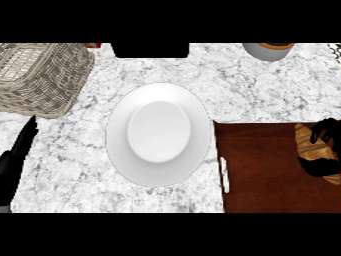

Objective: Pick the croissant from the tray and place it in the plate

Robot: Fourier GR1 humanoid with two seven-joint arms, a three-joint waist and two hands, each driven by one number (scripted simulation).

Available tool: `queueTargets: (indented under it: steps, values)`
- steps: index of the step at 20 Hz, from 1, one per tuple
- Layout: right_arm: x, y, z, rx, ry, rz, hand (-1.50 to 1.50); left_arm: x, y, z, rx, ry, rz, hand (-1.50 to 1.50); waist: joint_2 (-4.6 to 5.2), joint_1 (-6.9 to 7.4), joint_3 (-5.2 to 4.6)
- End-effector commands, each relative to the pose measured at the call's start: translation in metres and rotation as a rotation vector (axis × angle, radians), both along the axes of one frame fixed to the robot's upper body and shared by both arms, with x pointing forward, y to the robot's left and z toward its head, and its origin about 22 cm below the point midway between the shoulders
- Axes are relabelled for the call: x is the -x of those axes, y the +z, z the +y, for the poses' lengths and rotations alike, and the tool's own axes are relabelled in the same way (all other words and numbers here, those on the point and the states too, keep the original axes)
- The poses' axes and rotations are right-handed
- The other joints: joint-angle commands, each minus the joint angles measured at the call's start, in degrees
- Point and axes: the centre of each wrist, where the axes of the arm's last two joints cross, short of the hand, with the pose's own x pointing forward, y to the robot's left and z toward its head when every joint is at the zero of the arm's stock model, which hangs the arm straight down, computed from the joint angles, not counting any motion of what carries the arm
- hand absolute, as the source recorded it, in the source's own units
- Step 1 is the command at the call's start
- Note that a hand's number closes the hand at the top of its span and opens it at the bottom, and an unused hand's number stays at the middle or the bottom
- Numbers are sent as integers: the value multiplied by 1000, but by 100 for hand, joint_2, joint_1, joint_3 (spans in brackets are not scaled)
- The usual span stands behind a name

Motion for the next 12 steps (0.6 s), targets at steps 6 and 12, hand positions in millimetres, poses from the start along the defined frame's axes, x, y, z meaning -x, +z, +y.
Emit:
queueTargets:
  steps: [6,12]
  values:
    - [20,76,42,21,186,-400,150,10,-8,-11,0,-9,4,0,-24,-48,2]
    - [53,113,99,-168,382,-448,150,4,-10,2,-2,15,-2,0,-11,-37,-2]
